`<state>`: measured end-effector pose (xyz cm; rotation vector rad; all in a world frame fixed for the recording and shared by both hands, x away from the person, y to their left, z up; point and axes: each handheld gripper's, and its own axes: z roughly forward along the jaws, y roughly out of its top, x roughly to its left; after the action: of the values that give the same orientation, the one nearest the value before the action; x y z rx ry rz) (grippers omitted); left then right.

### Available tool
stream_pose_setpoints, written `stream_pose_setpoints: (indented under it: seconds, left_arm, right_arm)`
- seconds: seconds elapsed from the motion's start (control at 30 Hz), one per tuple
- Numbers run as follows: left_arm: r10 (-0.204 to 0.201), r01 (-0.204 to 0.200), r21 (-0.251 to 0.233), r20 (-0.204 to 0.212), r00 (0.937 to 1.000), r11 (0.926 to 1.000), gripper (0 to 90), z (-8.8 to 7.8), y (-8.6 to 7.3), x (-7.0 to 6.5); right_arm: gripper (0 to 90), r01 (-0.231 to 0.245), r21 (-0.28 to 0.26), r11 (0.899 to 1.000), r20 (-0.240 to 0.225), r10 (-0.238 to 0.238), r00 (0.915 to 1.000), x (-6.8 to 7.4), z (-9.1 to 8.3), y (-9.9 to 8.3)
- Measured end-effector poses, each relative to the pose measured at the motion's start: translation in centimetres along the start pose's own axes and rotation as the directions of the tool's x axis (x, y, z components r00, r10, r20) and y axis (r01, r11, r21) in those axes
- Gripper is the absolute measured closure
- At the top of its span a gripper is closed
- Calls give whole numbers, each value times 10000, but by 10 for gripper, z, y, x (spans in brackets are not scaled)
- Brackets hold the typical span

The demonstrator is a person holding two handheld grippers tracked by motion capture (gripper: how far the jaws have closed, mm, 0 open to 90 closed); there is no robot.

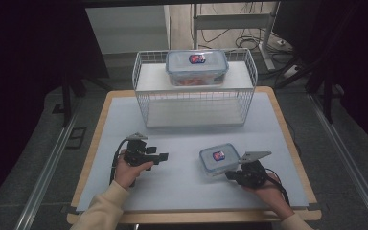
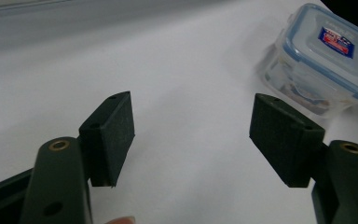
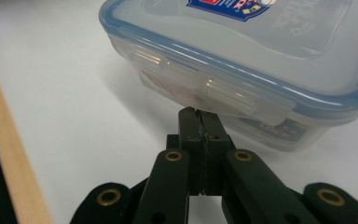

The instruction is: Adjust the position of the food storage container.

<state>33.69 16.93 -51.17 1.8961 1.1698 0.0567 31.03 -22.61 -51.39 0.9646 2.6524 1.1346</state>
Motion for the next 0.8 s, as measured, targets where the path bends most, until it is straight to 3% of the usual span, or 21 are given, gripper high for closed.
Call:
stream_pose_setpoints:
  seconds: [0.2, 0.43, 0.63, 0.8]
  left_arm:
    - [-24, 24, 28, -23, 10000, 10000, 303, 0, 0, 1]
    - [-30, 30, -14, -47, 10000, 10000, 303, -1, 0, 1]
    - [-9, 9, -15, -44, 10000, 10000, 304, -1, 0, 1]
    - [-4, 4, -22, -60, 10000, 10000, 304, -1, 0, 0]
  right_arm:
    - [895, -31, 7, 10000, 113, 31, 9999, -2, 10, 9]
    - [894, -6, 46, 10000, 141, 5, 9999, -1, 11, 9]
    - [894, 53, -111, 9999, -42, -53, 10000, 7, 5, 7]
    - [894, 357, -206, 9991, -123, -360, 9993, 18, 14, 14]
